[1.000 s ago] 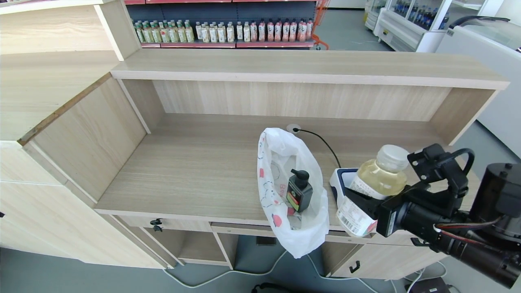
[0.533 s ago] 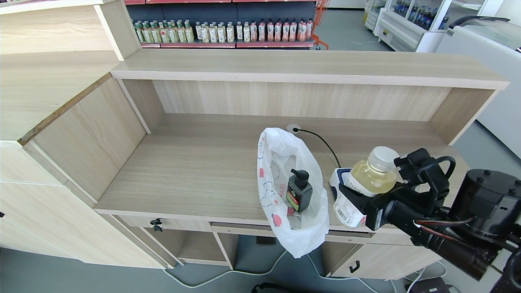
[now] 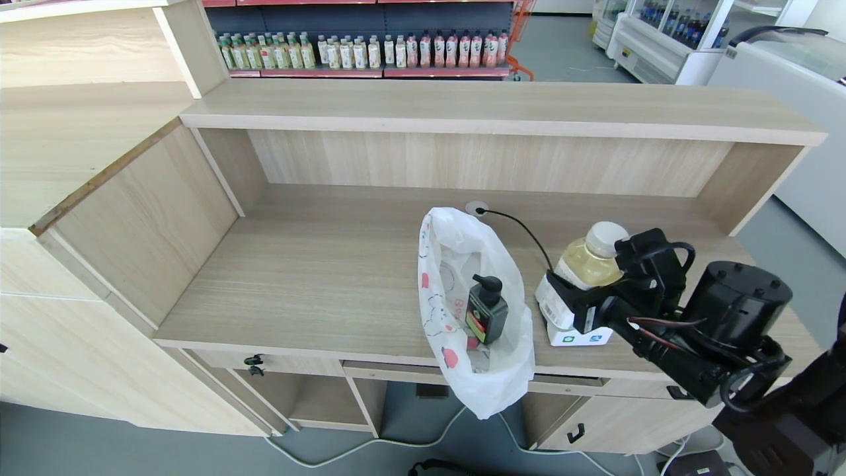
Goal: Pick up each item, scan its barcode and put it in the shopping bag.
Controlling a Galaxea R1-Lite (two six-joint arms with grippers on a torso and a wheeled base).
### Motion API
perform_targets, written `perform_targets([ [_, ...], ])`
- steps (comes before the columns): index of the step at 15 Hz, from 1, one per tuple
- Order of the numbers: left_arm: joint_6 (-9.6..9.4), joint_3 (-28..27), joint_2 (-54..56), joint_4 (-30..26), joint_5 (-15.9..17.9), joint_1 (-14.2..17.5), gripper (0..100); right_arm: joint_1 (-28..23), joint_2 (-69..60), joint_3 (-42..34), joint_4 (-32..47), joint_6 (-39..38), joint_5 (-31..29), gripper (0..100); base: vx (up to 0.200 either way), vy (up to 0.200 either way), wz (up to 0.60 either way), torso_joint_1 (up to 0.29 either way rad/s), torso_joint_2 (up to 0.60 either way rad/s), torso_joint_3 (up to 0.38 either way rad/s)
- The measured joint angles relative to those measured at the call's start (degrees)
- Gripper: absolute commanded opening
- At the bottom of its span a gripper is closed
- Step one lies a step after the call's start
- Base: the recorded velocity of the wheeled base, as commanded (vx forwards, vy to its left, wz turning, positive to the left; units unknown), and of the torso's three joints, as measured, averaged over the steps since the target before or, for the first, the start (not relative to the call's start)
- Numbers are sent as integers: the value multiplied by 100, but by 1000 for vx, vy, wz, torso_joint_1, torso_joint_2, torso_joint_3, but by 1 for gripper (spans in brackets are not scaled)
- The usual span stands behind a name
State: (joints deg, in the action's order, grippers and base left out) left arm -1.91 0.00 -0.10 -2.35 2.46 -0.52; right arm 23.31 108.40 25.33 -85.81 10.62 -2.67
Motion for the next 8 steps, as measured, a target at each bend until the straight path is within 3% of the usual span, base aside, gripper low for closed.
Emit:
perform_targets([
  [8, -5, 0, 0, 0, -1, 0, 100, -46, 965, 1452, 44, 57, -146, 0, 0, 0, 0, 0, 0, 0],
])
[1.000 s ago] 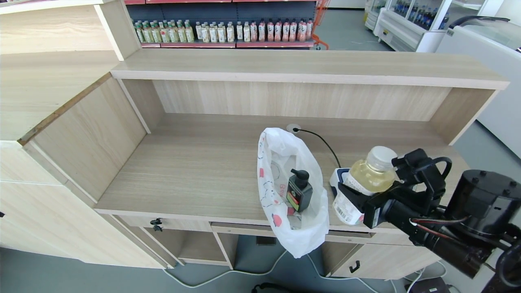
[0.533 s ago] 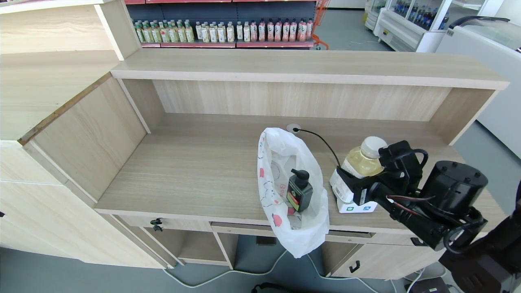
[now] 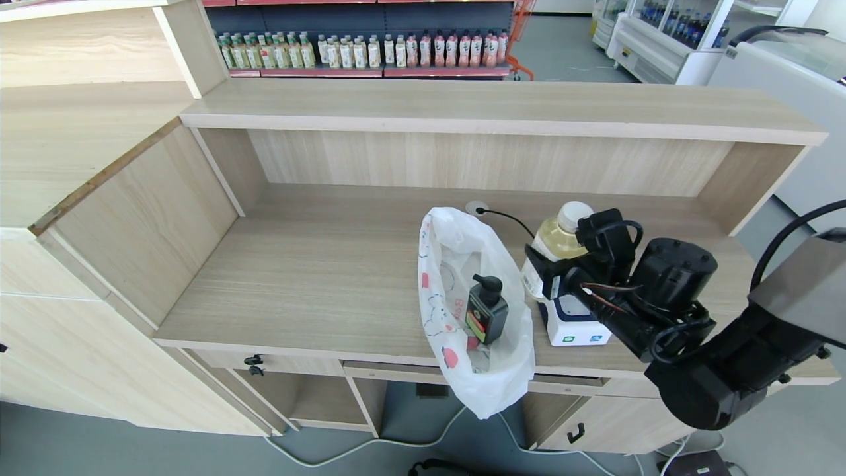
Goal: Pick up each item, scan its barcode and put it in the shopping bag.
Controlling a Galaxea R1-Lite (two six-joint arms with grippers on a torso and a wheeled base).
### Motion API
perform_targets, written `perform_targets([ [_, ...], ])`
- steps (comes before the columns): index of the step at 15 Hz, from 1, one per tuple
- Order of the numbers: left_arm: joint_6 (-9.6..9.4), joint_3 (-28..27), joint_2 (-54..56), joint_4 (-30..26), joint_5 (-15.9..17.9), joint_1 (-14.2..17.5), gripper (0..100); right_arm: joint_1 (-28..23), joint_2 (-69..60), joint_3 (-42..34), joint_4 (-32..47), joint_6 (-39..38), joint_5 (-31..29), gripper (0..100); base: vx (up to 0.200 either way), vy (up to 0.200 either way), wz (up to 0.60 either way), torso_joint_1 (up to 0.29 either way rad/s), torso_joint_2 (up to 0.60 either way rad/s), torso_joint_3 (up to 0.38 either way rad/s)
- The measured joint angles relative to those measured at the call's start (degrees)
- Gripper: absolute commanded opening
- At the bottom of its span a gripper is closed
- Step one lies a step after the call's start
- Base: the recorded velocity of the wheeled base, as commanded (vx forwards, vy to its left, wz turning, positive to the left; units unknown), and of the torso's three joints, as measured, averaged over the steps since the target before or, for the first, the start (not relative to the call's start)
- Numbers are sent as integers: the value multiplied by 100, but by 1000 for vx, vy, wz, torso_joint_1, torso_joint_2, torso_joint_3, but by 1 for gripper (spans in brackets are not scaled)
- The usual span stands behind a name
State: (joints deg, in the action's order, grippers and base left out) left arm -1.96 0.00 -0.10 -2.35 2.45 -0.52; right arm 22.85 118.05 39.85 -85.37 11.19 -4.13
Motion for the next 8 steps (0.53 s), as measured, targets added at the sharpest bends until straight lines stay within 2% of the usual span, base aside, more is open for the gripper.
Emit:
perform_targets([
  [8, -6, 0, 0, 0, 0, 0, 100, 140, 724, 1036, 140, -250, 46, 0, 0, 0, 0, 0, 0, 0],
])
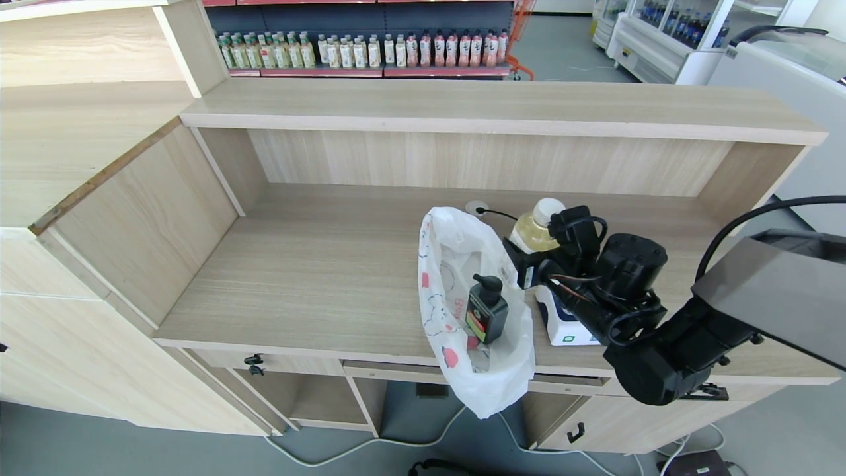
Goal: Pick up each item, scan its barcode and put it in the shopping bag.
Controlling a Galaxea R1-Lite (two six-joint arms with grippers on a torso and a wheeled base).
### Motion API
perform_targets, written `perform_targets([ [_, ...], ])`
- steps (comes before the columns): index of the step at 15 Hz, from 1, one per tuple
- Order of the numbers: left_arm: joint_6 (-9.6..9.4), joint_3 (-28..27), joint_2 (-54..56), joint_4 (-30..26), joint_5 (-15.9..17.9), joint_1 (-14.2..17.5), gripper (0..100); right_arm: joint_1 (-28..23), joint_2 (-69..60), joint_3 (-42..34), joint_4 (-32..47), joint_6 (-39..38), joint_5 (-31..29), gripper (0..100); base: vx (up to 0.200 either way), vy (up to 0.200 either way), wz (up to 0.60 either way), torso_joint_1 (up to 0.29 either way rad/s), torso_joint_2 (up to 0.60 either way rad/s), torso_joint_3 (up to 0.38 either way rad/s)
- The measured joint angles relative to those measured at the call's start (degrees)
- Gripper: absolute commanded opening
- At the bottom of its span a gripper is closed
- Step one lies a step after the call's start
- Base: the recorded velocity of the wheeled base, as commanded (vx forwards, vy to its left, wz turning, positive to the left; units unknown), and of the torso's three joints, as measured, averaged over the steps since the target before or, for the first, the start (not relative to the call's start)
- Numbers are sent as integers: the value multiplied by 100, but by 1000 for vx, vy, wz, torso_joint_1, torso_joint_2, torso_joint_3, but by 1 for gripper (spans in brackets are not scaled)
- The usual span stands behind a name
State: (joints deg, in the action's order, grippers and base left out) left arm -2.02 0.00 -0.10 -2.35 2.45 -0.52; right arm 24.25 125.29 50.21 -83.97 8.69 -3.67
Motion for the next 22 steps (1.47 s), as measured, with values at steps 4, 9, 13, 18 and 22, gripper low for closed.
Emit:
perform_targets([
  [4, 0, 0, 0, -2, 0, -2, 100, 129, 367, 502, 90, -122, 1, 0, 0, 0, 0, 0, 0, 0],
  [9, 0, 0, 0, 0, 1, 0, 100, 238, 701, 1075, 374, -232, 6, 0, 0, 0, 0, 0, 0, 0],
  [13, 2, 0, 0, -2, 0, 0, 100, 328, 926, 1268, 394, -249, 9, 0, 0, 0, 0, 0, 0, 0],
  [18, 0, 0, 0, 0, 1, 0, 100, 295, 990, 1193, 383, -216, -16, 0, 0, 0, 0, 0, 0, 0],
  [22, -7, 0, 0, 0, 1, 0, 100, 246, 998, 1100, 355, -205, -10, 0, 0, 0, 0, 0, 0, 0],
])
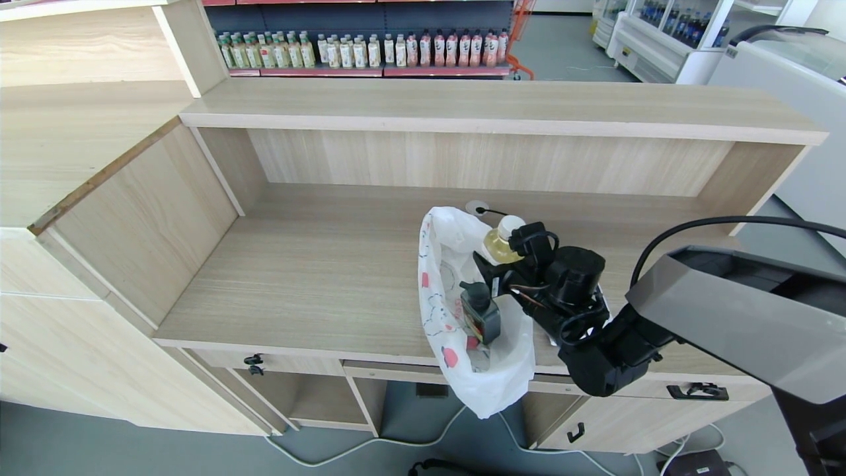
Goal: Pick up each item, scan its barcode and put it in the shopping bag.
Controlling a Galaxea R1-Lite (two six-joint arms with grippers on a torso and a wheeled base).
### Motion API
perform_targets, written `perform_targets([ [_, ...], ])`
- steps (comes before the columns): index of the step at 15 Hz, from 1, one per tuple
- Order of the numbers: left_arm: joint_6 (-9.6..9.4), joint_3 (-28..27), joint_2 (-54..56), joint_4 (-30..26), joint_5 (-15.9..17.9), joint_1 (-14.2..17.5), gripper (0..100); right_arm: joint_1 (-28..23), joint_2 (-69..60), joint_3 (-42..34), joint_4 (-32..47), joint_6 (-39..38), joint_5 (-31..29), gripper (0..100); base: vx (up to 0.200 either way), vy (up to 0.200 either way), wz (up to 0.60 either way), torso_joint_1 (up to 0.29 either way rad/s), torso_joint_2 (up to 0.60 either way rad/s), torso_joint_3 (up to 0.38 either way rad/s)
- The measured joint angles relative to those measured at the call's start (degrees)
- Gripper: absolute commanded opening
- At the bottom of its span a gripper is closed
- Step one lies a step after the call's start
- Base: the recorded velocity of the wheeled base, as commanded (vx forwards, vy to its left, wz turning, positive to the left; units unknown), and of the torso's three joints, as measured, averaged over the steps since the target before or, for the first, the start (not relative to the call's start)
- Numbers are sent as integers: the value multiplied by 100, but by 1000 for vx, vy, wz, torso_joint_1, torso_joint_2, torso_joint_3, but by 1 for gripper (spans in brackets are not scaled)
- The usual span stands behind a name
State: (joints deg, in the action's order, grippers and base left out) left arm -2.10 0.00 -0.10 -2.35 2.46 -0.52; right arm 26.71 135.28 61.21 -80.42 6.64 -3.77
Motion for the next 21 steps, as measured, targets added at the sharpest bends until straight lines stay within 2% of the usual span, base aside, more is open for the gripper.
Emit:
perform_targets([
  [3, -1, 0, 2, 0, -1, 0, 100, -56, 41, -77, -98, 60, 79, 0, 0, 0, 0, 0, 0, 0],
  [6, -9, 0, 2, -2, 0, 0, 100, -177, 99, -143, -260, 307, 455, 0, 0, 0, 0, 0, 0, 0],
  [10, -17, 0, 5, 0, 0, 0, 100, -227, 113, -167, -276, 334, 483, 0, 0, 0, 0, 0, 0, 0],
  [11, -17, 0, 7, 0, 0, 0, 100, -232, 111, -179, -279, 334, 488, 100, 0, 0, 0, 0, 0, 0],
  [17, -20, 0, 10, 0, 0, 0, 100, -284, 63, -187, -374, 329, 713, 100, 0, 0, 0, 0, 0, 0],
  [21, -94, 0, 10, 1, 0, 0, 100, -434, -46, -189, -385, 299, 861, 100, 0, 0, 0, 0, 0, 0],
])
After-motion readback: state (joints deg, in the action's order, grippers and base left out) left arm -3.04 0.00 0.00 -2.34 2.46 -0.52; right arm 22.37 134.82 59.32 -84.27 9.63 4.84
